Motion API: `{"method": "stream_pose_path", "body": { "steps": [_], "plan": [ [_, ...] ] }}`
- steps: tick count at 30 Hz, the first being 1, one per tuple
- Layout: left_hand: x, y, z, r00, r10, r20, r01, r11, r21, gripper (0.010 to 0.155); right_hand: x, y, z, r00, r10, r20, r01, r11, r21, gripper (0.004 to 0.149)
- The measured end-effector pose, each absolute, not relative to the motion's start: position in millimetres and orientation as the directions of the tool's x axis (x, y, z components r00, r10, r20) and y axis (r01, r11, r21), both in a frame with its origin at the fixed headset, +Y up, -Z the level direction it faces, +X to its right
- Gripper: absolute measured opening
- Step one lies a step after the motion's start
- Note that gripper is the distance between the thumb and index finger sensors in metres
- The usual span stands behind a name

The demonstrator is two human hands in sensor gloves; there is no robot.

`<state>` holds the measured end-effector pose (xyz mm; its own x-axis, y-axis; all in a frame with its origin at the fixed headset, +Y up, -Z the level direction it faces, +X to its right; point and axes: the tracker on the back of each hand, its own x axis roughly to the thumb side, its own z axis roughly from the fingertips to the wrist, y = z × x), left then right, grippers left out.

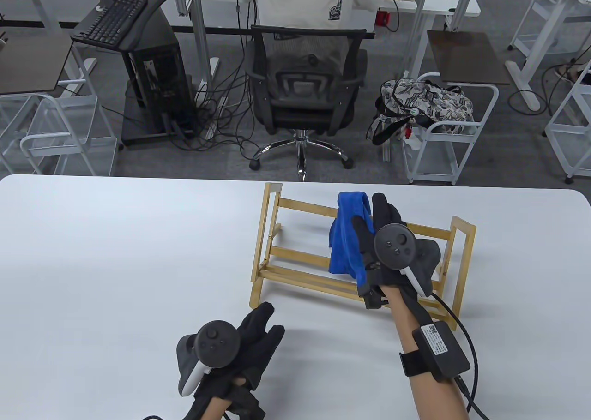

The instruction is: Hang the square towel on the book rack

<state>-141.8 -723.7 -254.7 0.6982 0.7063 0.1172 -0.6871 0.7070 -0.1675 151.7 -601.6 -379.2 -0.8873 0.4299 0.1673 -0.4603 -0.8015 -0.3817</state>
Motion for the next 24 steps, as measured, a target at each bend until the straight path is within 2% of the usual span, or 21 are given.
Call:
{"method": "stream_pose_path", "body": {
  "steps": [11,24],
  "plan": [
    [-140.8,-724.3,-254.8,0.71,0.692,0.129,-0.674,0.722,-0.157,0.073,141.1,-608.2,-306.3,-0.906,0.304,0.294,-0.416,-0.764,-0.493,0.062],
    [-136.6,-729.3,-255.8,0.738,0.662,0.128,-0.641,0.748,-0.171,0.073,133.6,-649.5,-243.4,-0.933,0.113,0.342,-0.31,-0.735,-0.603,0.059]
  ]
}}
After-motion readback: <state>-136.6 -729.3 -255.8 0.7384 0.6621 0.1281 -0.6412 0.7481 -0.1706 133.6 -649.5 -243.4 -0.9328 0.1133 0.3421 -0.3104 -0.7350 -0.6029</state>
